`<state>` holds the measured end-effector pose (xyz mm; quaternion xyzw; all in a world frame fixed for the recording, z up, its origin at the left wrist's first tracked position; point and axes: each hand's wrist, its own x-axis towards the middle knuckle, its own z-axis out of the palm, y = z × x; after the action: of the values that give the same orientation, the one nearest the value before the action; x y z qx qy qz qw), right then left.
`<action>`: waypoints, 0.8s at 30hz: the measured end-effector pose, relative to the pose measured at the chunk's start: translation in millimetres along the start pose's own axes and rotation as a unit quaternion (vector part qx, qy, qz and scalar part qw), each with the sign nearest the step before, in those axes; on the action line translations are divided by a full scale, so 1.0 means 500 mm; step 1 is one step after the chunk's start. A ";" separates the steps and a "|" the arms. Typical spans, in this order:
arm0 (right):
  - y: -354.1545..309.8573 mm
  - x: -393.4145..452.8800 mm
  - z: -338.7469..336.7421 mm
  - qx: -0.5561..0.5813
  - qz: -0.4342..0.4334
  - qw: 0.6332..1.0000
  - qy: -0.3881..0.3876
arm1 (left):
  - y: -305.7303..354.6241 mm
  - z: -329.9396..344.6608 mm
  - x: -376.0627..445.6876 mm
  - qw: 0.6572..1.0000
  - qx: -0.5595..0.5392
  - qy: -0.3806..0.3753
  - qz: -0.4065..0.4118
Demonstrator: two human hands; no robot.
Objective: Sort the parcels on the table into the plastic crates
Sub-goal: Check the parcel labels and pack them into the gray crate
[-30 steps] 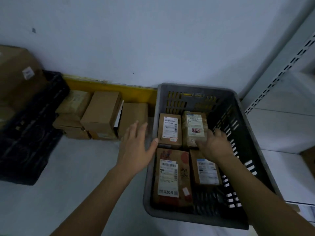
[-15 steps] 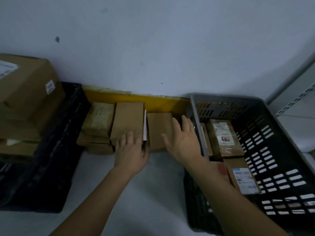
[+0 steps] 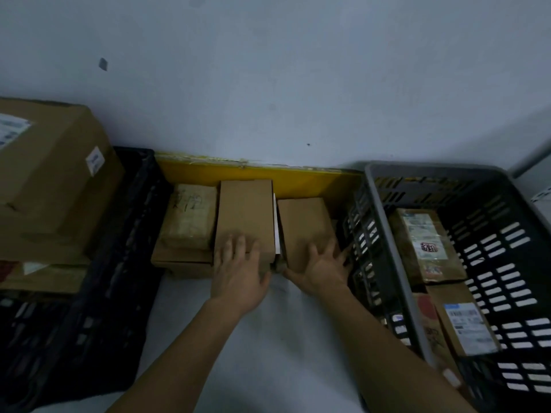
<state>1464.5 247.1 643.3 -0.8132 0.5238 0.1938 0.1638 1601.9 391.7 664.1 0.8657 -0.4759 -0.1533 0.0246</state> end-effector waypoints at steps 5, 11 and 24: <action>-0.006 0.032 0.014 0.038 0.008 0.999 0.011 | -0.008 -0.005 0.011 1.000 -0.003 -0.005 -0.004; 0.013 -0.017 -0.008 0.147 0.019 0.983 0.106 | 0.021 -0.012 0.002 0.995 -0.097 0.036 0.002; 0.066 -0.251 -0.066 0.843 -0.147 0.482 -0.187 | 0.103 -0.118 -0.039 0.708 -0.702 -0.023 -0.078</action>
<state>1391.7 317.5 731.1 -0.2945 0.2661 -0.2205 0.8910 1567.2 373.7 734.7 0.6291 -0.1623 -0.4643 0.6019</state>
